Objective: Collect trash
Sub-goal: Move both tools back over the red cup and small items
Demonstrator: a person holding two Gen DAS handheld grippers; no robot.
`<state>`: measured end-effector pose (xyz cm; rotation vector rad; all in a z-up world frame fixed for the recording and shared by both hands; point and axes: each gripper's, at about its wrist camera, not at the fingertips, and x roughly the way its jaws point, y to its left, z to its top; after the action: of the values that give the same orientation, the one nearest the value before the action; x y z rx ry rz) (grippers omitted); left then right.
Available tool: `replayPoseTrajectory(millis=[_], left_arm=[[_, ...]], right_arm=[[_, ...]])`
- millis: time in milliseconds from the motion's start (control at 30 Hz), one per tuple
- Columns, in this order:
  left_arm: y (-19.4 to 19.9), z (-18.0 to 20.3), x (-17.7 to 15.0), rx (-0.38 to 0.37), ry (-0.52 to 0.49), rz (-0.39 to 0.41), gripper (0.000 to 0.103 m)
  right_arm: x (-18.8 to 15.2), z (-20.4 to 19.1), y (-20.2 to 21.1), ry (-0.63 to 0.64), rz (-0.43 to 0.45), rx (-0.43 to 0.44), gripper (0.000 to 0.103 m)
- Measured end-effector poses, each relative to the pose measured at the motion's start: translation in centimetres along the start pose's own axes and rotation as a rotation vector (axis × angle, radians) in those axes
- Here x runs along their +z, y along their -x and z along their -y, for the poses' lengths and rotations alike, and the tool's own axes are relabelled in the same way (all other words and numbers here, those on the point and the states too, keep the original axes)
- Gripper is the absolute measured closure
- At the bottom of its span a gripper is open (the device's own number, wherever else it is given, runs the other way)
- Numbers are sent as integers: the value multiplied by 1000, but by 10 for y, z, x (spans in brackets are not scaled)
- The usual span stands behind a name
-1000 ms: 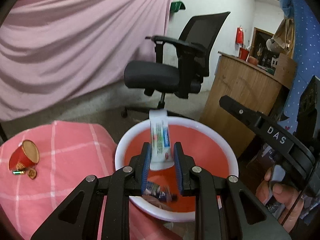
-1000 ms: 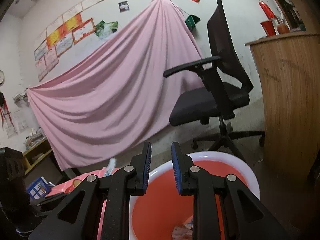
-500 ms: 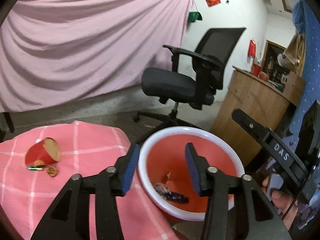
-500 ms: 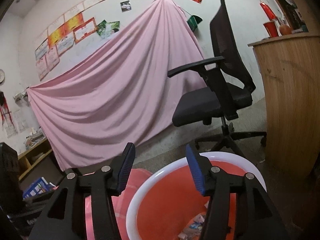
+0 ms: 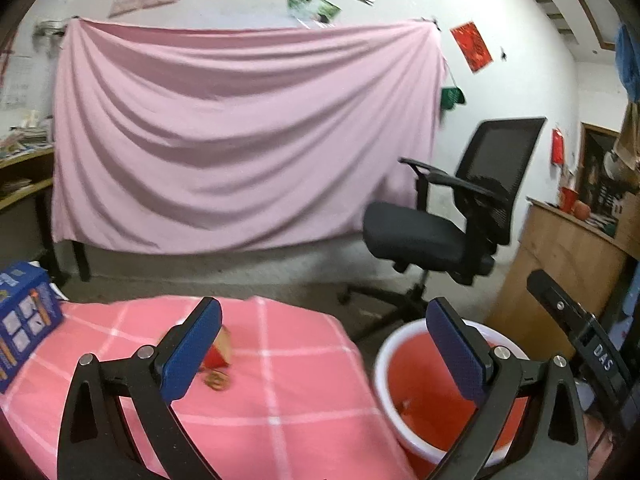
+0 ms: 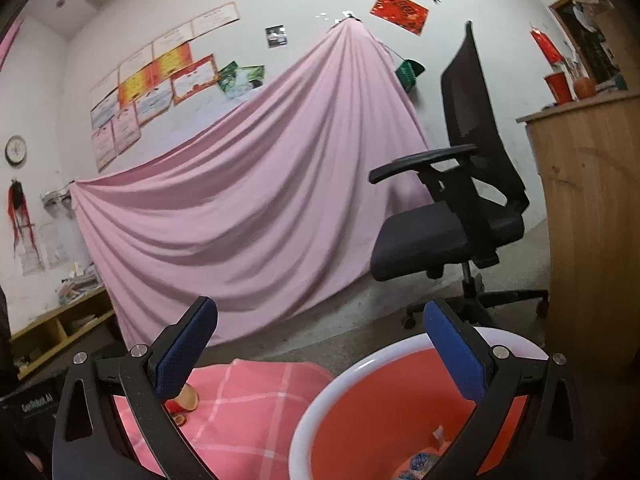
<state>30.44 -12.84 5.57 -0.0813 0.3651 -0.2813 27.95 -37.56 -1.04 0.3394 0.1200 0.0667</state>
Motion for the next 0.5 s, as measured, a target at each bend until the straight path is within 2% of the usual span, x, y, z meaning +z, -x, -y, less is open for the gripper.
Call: replayPoseTrajectory(millis=[133, 500], left_arm=[[12, -21, -5, 39, 21, 60, 3], [41, -80, -17, 185, 13, 171, 2]], right_arm=[[-2, -19, -1, 54, 34, 26, 0], [-16, -73, -19, 183, 36, 108, 0]])
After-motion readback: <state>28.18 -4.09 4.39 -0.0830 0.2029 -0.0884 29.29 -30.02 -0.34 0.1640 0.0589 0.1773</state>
